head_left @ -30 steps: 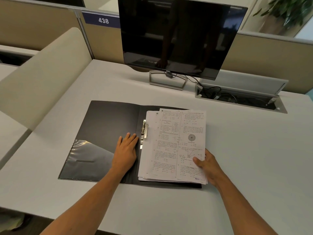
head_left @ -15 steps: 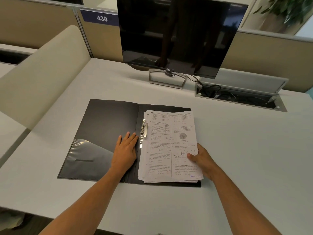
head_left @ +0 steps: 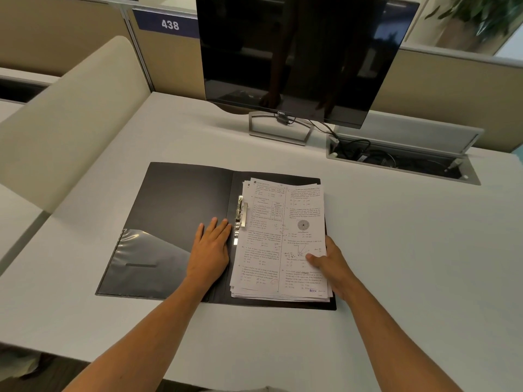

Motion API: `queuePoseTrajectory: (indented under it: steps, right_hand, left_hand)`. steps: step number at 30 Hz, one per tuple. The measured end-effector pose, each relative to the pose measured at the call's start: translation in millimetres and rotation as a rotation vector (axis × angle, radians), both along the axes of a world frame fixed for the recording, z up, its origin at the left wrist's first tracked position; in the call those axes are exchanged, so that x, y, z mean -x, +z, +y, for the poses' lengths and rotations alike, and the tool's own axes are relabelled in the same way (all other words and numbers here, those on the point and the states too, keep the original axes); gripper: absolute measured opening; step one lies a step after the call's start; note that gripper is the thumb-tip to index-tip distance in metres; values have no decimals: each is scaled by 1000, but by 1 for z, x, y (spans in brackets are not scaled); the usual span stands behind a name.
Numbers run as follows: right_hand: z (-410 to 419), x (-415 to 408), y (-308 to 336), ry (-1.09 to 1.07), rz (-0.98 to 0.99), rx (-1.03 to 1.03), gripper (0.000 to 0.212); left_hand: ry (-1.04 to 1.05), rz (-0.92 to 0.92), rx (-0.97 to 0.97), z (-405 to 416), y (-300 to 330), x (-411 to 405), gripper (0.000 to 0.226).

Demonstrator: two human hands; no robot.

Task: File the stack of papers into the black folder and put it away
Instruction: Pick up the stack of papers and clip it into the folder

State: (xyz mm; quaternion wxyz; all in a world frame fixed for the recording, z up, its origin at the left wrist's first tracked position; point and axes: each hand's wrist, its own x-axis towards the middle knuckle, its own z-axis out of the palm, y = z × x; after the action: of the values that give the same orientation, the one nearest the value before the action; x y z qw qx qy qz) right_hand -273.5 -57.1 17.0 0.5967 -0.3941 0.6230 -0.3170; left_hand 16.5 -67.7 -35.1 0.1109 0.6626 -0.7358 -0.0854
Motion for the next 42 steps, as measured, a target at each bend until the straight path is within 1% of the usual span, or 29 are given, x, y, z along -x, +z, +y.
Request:
queuePoseTrajectory:
  steps: [6,9,12,17,19,22,25,29,31,33,35,39,42]
  right_hand:
    - [0,-4,-3,-15,65,29,44]
    - [-3,-5,-2,19,102,45,42]
    - [-6,-7,1,54,99,54,43]
    - [-3,-16,-7,-3,158,92,46]
    - [-3,-17,-9,-1,173,101,48]
    - [-7,-12,-8,21,178,77,45]
    - [-11,-5,-6,42,304,102,39]
    - [-19,0,-5,-32,521,189,33]
    - [-25,0,-5,-34,621,188,31]
    - [-31,0,-6,-7,675,186,24]
    - [-37,1,-6,0,674,177,16]
    - [-48,1,0,3,619,175,13]
    - [-56,1,5,16,574,189,22]
  left_hand:
    - [-20,-12,-21,0,1,1,50]
    - [-28,-15,-35,-1,1,1,50]
    - [-44,-33,-46,-1,2,1,52]
    - [-60,-42,-55,1,4,1,57]
    - [-63,-50,-58,1,5,1,59]
    - [-65,-50,-62,0,5,1,59]
    - [-60,-36,-64,0,4,0,57]
    - [-50,-27,-47,0,2,0,55]
    - [-52,-10,-31,0,3,0,60]
    - [-52,-6,-32,0,2,0,60]
    - [-52,-21,-39,-1,1,-1,55]
    - [-50,-24,-44,-1,1,-1,54]
    - [-49,-1,-35,-1,4,0,56]
